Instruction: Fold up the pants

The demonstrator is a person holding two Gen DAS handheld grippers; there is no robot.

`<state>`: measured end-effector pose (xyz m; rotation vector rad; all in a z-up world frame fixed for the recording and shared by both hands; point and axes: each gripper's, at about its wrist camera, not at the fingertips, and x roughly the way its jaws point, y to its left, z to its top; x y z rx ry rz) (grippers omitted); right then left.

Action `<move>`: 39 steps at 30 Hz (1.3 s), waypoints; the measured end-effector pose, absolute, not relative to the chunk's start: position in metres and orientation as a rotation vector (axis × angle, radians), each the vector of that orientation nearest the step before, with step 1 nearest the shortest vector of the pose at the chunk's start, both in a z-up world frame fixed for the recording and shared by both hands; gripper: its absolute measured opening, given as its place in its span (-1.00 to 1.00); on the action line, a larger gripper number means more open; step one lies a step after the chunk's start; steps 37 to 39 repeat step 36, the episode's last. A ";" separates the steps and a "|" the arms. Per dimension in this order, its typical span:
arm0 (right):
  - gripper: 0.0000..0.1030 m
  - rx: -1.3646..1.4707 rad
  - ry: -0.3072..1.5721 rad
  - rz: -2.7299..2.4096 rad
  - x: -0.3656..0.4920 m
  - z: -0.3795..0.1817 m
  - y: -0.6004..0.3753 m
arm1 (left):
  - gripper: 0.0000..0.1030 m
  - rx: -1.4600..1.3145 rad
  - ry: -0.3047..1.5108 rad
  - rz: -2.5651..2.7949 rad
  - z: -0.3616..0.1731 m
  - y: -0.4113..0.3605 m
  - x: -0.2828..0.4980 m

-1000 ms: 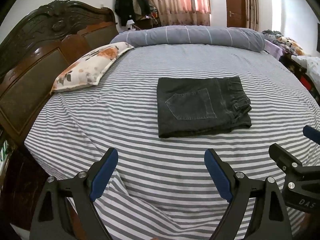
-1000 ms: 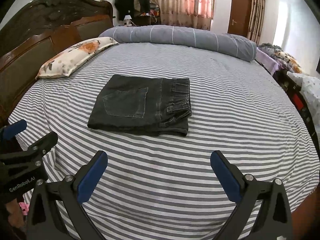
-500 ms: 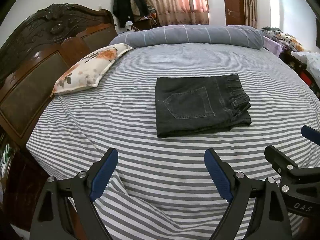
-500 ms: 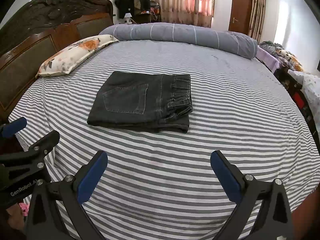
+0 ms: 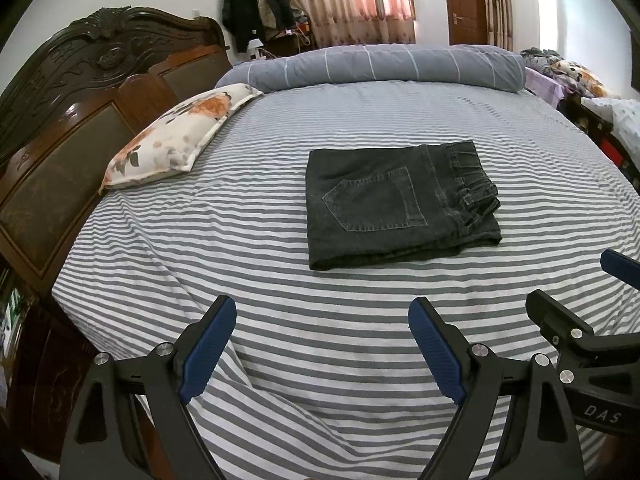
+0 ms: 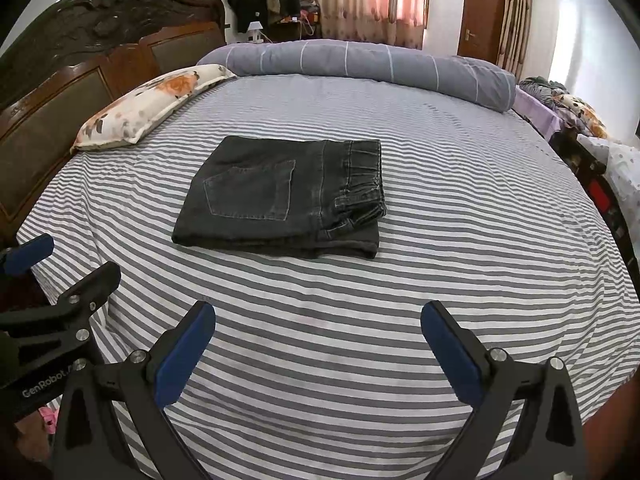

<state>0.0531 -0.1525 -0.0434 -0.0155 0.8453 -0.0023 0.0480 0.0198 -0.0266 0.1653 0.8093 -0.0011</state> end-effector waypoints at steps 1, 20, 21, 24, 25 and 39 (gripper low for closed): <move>0.97 -0.016 0.845 -0.003 0.053 -0.043 -0.153 | 0.71 0.166 0.809 0.000 -0.027 0.020 0.048; 0.97 0.002 0.868 0.008 0.053 -0.051 -0.160 | 0.71 0.175 0.825 -0.006 -0.034 0.021 0.049; 0.97 0.001 0.868 0.008 0.052 -0.051 -0.160 | 0.71 0.175 0.826 -0.007 -0.034 0.021 0.049; 0.97 0.005 0.870 0.010 0.052 -0.051 -0.160 | 0.71 0.174 0.825 -0.008 -0.034 0.022 0.049; 0.97 0.006 0.871 0.010 0.052 -0.051 -0.161 | 0.71 0.174 0.825 -0.007 -0.034 0.022 0.049; 0.97 0.008 0.872 0.010 0.051 -0.052 -0.162 | 0.71 0.167 0.828 -0.019 -0.035 0.021 0.046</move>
